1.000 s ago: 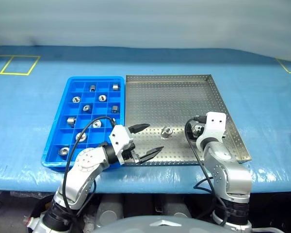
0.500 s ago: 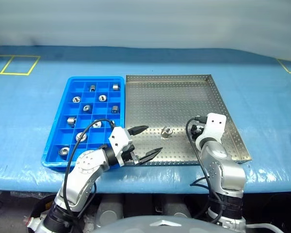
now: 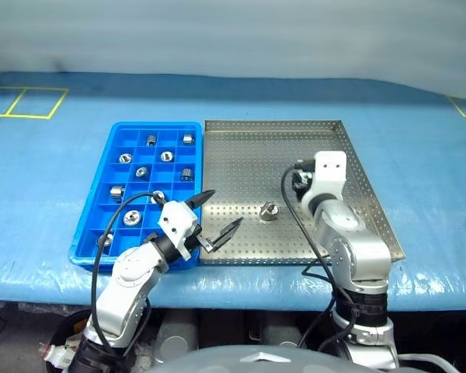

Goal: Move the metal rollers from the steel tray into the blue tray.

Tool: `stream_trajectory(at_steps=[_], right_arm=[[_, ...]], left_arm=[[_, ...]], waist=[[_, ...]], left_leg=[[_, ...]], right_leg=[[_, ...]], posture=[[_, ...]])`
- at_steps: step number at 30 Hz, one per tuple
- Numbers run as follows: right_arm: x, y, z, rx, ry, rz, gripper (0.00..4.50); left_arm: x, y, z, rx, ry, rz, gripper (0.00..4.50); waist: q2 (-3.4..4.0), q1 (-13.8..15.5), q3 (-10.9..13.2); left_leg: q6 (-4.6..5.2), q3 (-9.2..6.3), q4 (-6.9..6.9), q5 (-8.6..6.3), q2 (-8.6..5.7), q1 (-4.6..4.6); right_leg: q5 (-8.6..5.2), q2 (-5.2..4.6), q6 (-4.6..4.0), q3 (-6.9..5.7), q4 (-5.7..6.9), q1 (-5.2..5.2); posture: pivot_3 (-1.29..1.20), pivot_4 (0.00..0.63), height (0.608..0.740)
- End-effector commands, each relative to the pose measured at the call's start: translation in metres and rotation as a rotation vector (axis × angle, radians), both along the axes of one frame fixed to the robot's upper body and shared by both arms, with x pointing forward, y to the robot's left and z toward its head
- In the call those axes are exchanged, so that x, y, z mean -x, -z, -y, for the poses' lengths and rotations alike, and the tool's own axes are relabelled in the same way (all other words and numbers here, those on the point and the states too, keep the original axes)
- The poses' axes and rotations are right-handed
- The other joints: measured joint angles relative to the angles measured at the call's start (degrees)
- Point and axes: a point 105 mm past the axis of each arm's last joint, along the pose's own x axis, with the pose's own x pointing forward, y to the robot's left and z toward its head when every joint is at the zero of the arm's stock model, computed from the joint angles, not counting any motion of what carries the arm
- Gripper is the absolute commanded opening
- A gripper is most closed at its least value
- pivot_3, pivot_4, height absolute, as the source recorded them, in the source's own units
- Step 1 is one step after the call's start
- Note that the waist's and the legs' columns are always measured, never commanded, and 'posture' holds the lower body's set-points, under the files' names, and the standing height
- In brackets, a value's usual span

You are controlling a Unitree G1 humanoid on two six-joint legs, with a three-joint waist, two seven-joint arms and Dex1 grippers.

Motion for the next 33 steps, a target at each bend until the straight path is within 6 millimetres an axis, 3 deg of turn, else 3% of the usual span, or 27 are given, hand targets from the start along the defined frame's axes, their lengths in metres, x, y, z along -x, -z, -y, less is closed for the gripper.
stream_trajectory(at_steps=[1, 6, 14, 25, 33], right_arm=[[-0.003, -0.029, -0.034, 0.007, -0.168, 0.098, 1.71], [-0.004, -0.037, -0.072, 0.023, -0.354, 0.115, 1.71], [0.005, -0.026, -0.119, 0.040, -0.586, 0.077, 1.71], [0.027, -0.010, -0.139, -0.014, -0.735, -0.037, 1.71], [0.034, 0.006, -0.131, -0.040, -0.720, -0.121, 1.71]], left_arm=[[0.003, -0.018, -0.010, 0.008, -0.093, 0.092, 4.50], [0.014, -0.016, -0.026, -0.016, -0.197, 0.096, 4.50], [0.036, -0.009, -0.048, -0.028, -0.307, 0.075, 4.50], [0.047, 0.003, -0.056, 0.002, -0.311, 0.018, 4.50], [0.046, 0.007, -0.054, -0.001, -0.293, 0.009, 4.50]], waist=[[0.00, 0.8, 0.0], [0.00, 3.3, 0.0], [0.00, 7.0, 0.0], [0.01, 12.6, 0.0], [0.01, 15.4, 0.0]], left_leg=[[0.00, -0.01, -0.02, 0.00, 0.00, 0.00], [0.00, -0.03, -0.12, 0.00, -0.02, -0.04], [-0.01, -0.04, -0.12, -0.01, -0.01, -0.12], [-0.05, -0.09, -0.12, -0.03, 0.01, -0.25], [-0.09, -0.06, -0.14, -0.05, 0.02, -0.37]], right_leg=[[0.01, 0.00, 0.02, -0.01, 0.00, 0.00], [0.12, -0.02, 0.21, -0.05, -0.10, -0.01], [-0.06, -0.10, -0.09, -0.21, -0.19, -0.04], [-0.14, -0.19, -0.20, -0.50, -0.20, -0.14], [-0.16, -0.21, -0.22, -0.55, -0.20, -0.28]], posture=[[0.31, 0.150, 0.740], [0.40, 0.150, 0.740], [0.49, 0.150, 0.740], [0.51, 0.150, 0.740], [0.49, 0.150, 0.740]])
